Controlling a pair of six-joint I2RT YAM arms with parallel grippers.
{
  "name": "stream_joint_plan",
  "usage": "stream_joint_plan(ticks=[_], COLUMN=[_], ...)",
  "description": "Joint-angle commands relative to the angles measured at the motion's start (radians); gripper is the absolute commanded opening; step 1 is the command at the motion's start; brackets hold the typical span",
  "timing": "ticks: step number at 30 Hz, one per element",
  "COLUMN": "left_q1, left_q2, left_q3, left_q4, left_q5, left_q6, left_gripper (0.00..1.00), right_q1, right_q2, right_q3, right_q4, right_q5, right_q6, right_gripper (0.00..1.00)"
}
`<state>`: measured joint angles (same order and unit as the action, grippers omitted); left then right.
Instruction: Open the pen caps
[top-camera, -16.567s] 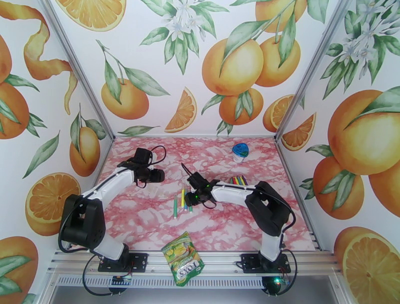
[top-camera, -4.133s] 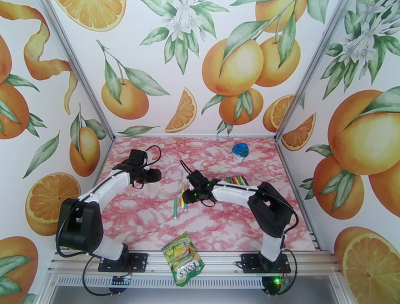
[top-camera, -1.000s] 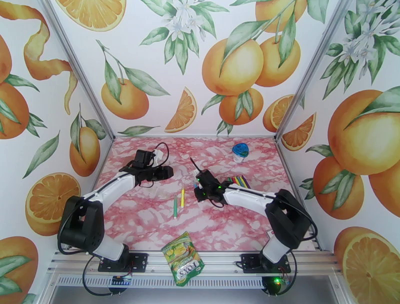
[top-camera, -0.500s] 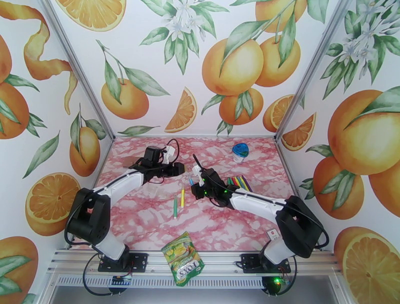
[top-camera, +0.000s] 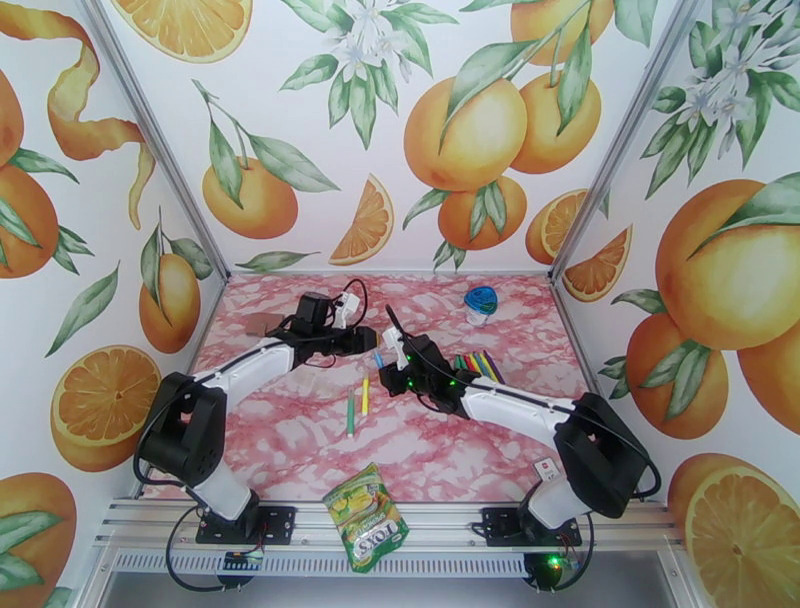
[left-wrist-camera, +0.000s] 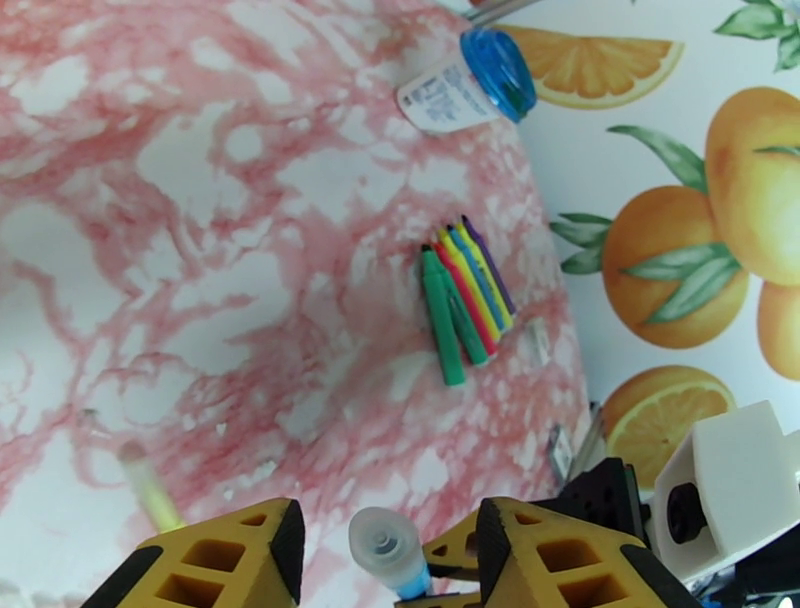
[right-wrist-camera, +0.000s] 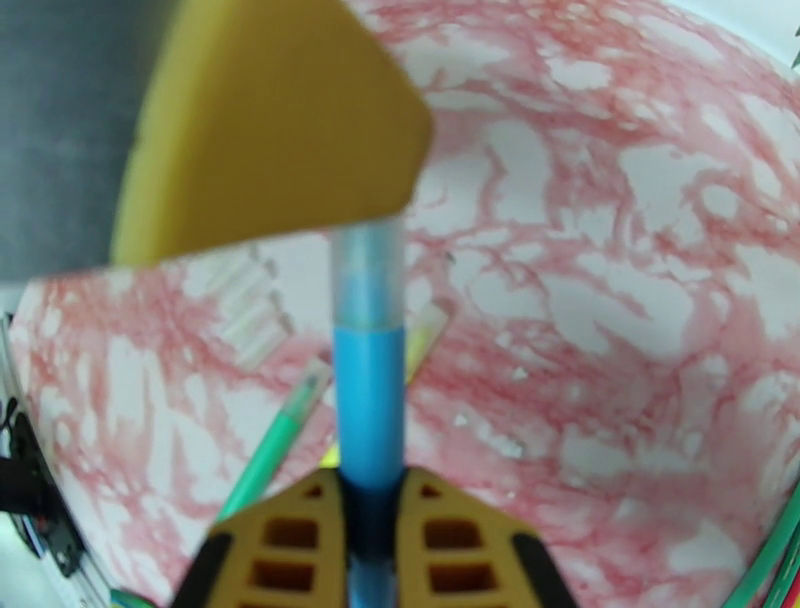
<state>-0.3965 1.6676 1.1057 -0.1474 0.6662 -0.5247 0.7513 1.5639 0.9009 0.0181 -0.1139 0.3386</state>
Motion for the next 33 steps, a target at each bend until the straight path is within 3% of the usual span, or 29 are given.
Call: stream_joint_plan(ticks=[1,9,26,28,31,33], left_q1=[-0.013,-0.018,-0.020,-0.019,-0.019,-0.019], left_q2=[0.019,0.033,0.040,0.038,0.034,0.028], left_q3=[0.043,0.049,0.052,0.054,0.055,0.057], left_q4=[0.031,0.031,0.040,0.040,0.040,0.039], left_q5=[0.028,0.035,0.062,0.064,0.070,0.076], left_q6=[-0.003,-0.001,-0.013,-0.013,-0.014,-0.014], left_gripper=[0.46,0.40,0.16,0.14,0.10,0.08], right_q1=[-0.002,-0.003,-0.003,-0.004,-0.005,-0.007], right_q2=[-0.031,-0.037,-0.039,-0.035,-0.023,-0.012], right_q3=[0.002,0.003,0.003,0.007,0.010,0.013], right_q4=[0.047,0.048,0.052,0.050,0.051,0.053], right_q5=[-0.018,-0.015,0.006,0.002,-0.007,-0.013], right_q6=[-0.010,-0.013,-0.020,-0.021,-0.019,-0.015], right_gripper=[0.10,0.10,0.10,0.15,0.32,0.35])
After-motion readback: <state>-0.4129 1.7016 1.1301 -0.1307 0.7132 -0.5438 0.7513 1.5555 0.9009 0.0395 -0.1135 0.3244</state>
